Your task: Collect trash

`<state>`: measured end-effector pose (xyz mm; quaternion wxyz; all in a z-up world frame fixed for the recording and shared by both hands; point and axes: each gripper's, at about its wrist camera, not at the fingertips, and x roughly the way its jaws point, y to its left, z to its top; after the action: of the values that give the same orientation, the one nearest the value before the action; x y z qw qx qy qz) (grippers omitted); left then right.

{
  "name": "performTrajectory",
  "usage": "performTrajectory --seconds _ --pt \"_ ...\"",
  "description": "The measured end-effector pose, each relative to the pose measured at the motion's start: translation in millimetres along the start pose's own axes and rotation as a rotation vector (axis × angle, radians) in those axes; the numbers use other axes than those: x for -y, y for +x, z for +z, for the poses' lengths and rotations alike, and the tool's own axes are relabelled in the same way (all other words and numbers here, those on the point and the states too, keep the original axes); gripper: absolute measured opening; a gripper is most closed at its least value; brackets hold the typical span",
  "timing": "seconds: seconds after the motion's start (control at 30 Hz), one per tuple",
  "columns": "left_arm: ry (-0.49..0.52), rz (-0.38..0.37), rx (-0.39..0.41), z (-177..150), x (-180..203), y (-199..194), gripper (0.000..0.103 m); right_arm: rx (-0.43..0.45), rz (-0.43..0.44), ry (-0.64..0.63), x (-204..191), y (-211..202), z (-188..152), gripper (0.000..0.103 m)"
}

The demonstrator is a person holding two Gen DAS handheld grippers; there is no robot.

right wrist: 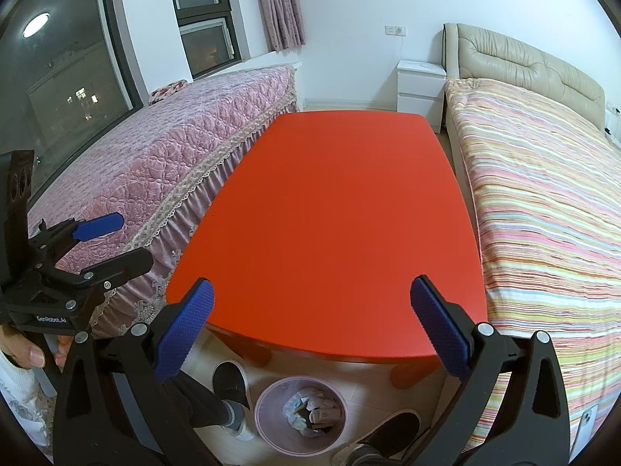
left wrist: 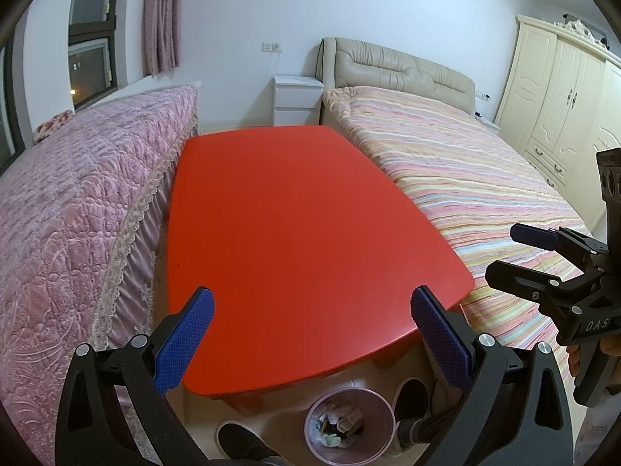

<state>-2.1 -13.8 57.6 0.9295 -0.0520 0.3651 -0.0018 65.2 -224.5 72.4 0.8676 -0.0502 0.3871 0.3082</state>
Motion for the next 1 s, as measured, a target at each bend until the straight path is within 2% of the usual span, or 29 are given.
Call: performTrajectory --seconds 1.0 --pt "0.005 0.002 -0.001 0.6 1.9 0.2 0.097 0.002 -0.005 0.005 3.4 -0.2 -3.0 0.099"
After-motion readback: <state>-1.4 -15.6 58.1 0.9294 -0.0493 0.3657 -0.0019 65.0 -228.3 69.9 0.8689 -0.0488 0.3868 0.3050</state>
